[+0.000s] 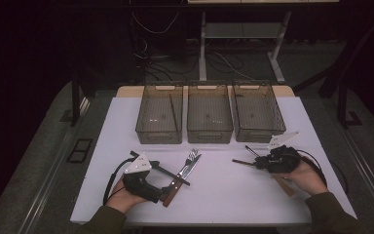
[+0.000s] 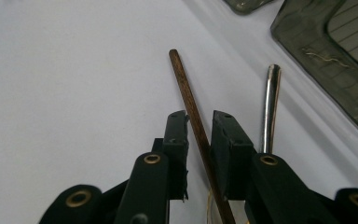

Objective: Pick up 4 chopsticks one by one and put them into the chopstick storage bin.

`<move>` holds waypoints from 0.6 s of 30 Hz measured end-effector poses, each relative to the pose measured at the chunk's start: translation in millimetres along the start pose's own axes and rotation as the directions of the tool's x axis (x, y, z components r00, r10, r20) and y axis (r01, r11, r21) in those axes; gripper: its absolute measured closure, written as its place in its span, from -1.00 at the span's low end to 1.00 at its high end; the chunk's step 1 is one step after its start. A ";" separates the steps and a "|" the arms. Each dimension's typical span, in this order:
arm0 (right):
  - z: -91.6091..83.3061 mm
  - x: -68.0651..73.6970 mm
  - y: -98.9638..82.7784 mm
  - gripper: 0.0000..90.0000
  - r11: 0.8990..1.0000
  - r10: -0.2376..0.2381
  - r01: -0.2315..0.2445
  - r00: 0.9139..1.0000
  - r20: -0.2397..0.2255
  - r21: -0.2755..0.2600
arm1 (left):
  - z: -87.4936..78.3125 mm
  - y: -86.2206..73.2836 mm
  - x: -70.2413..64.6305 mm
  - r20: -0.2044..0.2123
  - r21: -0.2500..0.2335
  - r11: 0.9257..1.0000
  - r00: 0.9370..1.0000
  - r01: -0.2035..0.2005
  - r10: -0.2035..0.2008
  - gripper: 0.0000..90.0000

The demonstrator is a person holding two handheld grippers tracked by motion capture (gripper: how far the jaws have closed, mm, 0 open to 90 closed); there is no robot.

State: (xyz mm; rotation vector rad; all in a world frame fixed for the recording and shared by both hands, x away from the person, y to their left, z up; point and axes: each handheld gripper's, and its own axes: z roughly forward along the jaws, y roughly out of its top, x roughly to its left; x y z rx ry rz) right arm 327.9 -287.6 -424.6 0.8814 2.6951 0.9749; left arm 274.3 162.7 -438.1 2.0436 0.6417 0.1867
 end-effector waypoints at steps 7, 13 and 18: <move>12.2 -2.6 2.7 0.64 0.999 -0.029 0.029 1.000 -0.007 0.035 | 0.1 -0.1 0.0 0.001 0.001 1.000 1.000 0.000 0.000 -1.00; 18.5 -2.6 1.5 0.65 0.997 -0.048 0.048 0.999 -0.007 0.064 | 0.3 0.0 0.0 0.002 0.002 1.000 1.000 -0.001 0.001 -1.00; 18.7 -2.9 1.7 0.71 0.996 -0.058 0.059 0.998 -0.007 0.062 | 0.4 -0.1 0.1 0.002 0.002 1.000 1.000 0.000 0.000 -1.00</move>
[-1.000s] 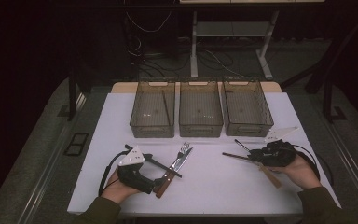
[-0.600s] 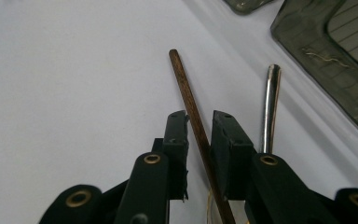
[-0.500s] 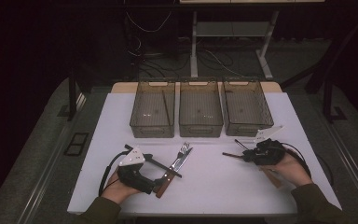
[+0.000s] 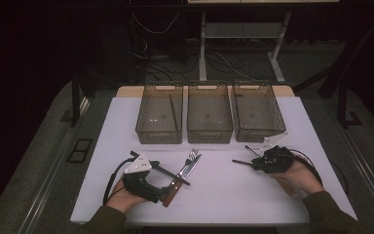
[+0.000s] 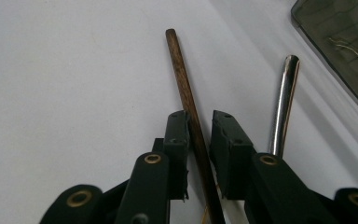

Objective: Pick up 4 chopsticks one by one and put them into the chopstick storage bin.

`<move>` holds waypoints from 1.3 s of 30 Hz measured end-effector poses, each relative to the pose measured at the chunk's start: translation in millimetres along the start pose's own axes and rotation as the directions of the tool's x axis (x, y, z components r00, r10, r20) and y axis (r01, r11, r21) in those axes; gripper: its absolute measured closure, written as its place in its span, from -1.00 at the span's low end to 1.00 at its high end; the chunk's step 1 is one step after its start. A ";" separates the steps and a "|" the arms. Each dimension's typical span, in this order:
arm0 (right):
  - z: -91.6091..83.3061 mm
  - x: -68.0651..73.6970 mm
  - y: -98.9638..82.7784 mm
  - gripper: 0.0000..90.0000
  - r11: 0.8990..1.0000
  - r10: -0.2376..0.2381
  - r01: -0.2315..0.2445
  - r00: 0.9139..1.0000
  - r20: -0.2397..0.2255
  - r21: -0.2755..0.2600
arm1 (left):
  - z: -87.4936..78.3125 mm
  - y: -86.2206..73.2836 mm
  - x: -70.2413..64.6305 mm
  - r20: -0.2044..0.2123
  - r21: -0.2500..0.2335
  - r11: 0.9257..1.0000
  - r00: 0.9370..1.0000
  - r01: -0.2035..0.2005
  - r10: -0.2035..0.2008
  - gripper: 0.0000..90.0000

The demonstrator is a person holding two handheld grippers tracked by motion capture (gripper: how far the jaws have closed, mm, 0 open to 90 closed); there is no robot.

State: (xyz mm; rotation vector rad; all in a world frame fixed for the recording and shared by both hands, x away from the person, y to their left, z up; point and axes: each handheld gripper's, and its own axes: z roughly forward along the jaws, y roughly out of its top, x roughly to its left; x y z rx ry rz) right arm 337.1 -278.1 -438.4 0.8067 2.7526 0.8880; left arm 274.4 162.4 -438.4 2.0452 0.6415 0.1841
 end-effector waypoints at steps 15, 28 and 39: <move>0.2 3.0 2.3 0.85 1.000 -0.027 0.027 1.000 -0.011 -0.001 | -0.1 0.1 0.0 0.001 -0.001 1.000 1.000 0.000 0.000 -1.00; -4.2 6.2 8.2 0.88 1.000 -0.022 0.022 1.000 -0.008 -0.002 | -0.1 0.1 -0.1 0.002 -0.002 1.000 1.000 0.001 -0.001 -1.00; -8.7 11.9 17.4 0.89 0.999 0.031 -0.031 0.999 -0.021 -0.034 | -0.3 0.3 -0.3 0.004 -0.003 1.000 1.000 -0.002 0.002 -1.00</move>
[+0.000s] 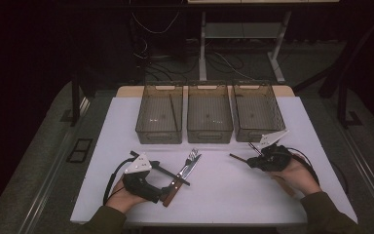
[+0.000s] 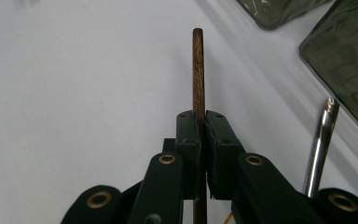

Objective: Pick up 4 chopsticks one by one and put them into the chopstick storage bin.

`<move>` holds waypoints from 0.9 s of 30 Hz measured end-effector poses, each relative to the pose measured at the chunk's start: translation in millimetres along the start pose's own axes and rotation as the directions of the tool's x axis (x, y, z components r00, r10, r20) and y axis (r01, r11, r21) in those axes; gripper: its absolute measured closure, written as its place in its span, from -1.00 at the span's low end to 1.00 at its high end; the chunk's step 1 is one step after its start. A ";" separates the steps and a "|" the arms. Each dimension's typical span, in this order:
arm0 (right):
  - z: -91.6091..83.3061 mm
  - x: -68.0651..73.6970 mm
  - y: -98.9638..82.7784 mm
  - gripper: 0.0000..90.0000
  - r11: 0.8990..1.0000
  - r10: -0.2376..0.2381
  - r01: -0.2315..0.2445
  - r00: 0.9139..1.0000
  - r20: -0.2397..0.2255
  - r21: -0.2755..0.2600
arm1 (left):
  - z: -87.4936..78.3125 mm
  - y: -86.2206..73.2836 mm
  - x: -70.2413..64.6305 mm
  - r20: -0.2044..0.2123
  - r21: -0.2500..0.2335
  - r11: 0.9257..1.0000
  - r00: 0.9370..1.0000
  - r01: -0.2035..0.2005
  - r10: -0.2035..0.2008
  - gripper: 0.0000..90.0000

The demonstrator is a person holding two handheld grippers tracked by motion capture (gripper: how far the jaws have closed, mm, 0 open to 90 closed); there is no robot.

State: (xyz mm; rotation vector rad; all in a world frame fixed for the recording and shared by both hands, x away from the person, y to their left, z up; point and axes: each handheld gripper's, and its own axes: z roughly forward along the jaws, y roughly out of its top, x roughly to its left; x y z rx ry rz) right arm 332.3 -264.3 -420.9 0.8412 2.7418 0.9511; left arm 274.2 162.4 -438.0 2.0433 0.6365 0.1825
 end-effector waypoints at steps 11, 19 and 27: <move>-1.1 13.8 21.1 0.88 0.997 0.043 -0.043 0.999 -0.010 -0.067 | -0.7 -0.2 0.3 -0.003 -0.002 1.000 1.000 0.006 -0.006 -1.00; 1.6 18.8 32.3 0.88 0.992 0.075 -0.076 0.997 -0.013 -0.105 | -0.2 -0.2 0.3 0.003 -0.001 1.000 1.000 0.003 -0.003 -1.00; 4.9 23.2 49.1 0.88 0.984 0.097 -0.098 0.995 -0.013 -0.147 | 0.5 -0.1 0.0 0.002 0.000 1.000 1.000 0.005 -0.005 -1.00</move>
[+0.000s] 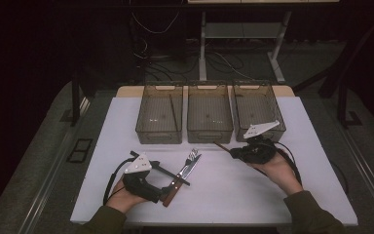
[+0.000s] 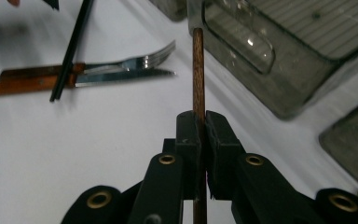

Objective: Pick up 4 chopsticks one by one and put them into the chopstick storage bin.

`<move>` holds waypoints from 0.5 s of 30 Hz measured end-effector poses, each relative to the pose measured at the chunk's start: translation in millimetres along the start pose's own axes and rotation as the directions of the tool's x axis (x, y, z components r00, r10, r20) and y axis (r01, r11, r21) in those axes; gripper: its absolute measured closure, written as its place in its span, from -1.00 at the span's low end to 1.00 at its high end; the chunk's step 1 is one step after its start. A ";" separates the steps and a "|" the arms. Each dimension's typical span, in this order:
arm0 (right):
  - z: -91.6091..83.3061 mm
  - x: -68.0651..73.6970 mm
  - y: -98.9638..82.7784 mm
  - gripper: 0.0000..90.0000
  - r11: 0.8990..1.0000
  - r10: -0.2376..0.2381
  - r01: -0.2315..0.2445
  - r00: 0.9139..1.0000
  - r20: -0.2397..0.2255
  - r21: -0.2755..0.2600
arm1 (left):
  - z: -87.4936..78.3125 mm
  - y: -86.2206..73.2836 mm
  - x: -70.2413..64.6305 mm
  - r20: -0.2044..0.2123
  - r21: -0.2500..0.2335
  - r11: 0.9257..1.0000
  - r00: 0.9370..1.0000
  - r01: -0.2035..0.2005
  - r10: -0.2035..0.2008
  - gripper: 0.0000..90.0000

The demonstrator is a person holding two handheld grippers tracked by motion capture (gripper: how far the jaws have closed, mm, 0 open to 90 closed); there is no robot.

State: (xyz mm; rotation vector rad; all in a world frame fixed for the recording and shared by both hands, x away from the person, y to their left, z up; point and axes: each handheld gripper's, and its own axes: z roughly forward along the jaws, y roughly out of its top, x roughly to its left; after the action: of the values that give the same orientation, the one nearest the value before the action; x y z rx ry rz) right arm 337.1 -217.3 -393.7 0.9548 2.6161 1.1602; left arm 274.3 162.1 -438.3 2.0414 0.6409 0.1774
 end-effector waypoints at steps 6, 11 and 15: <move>6.8 4.1 15.2 0.88 0.999 0.026 -0.026 1.000 0.000 -0.038 | 0.6 0.1 -0.6 0.004 0.001 1.000 1.000 0.001 -0.001 -1.00; 16.4 7.2 28.8 0.88 0.998 0.045 -0.045 0.999 -0.001 -0.054 | 0.2 0.0 -0.3 0.005 -0.003 1.000 1.000 0.000 0.000 -1.00; 24.6 10.2 40.5 0.88 0.997 0.049 -0.050 0.999 -0.004 -0.065 | 0.5 0.2 -0.8 0.011 0.001 1.000 1.000 -0.004 0.003 -1.00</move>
State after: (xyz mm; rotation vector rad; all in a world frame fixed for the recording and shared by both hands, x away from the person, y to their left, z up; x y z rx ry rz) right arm 357.8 -175.4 -381.0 1.0114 2.5538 1.2502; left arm 273.9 161.3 -438.3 2.0432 0.6309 0.1681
